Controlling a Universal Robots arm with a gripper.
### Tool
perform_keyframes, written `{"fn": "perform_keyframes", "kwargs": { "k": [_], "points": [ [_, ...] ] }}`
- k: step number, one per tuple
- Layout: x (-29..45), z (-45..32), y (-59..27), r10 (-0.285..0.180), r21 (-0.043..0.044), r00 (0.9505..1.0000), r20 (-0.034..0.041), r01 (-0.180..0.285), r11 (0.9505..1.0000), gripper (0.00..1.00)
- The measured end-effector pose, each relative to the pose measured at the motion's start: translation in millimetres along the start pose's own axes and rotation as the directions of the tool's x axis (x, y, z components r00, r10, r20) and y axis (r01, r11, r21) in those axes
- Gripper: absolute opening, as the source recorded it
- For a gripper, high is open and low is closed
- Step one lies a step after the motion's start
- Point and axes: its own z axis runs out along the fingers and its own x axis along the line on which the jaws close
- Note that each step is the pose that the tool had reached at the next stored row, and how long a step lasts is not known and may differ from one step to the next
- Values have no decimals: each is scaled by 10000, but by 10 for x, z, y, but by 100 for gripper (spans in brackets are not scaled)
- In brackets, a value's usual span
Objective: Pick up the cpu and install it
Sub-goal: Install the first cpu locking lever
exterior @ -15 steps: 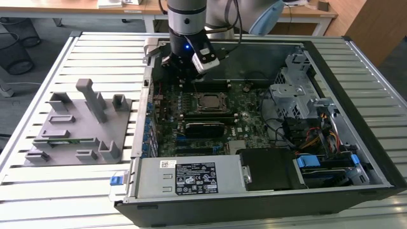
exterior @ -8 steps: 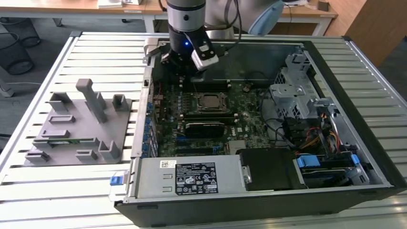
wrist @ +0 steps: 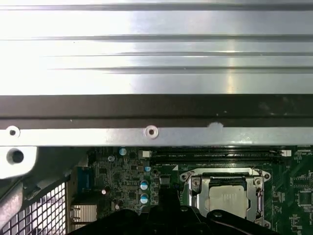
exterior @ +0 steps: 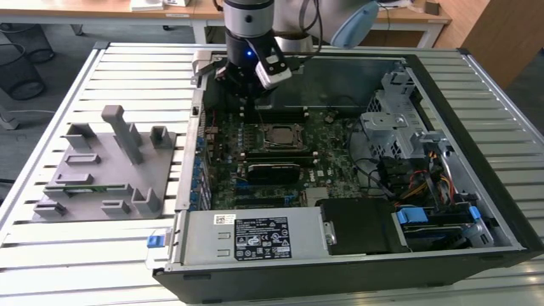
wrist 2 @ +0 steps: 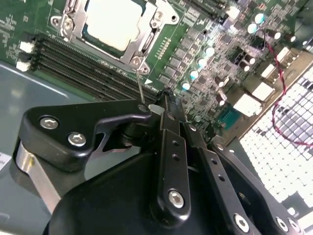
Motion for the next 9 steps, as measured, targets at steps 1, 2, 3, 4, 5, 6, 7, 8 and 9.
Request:
{"fn": "perform_keyframes", "kwargs": {
  "k": [1, 2, 3, 4, 5, 6, 7, 8, 9],
  "points": [
    [0, -6, 13, 0, -2, 10000, 6, 0, 10000, 11],
    [0, -11, 26, 0, -2, 10000, 7, 0, 10000, 11],
    [0, -12, 36, -2, -1, 10000, 7, 2, 10000, 11],
    [0, -12, 46, -6, 0, 10000, 7, 6, 10000, 11],
    [0, -12, 53, -11, -1, 10000, 7, 11, 10000, 11],
    [-4, -12, 57, -16, -1, 10000, 6, 16, 10000, 11],
    [-9, -12, 61, -21, -1, 10000, 6, 21, 10000, 11],
    [-23, -12, 63, -23, -2, 10000, 7, 23, 10000, 11],
    [-42, -12, 65, -23, -1, 10000, 6, 23, 10000, 11]
  ]
}}
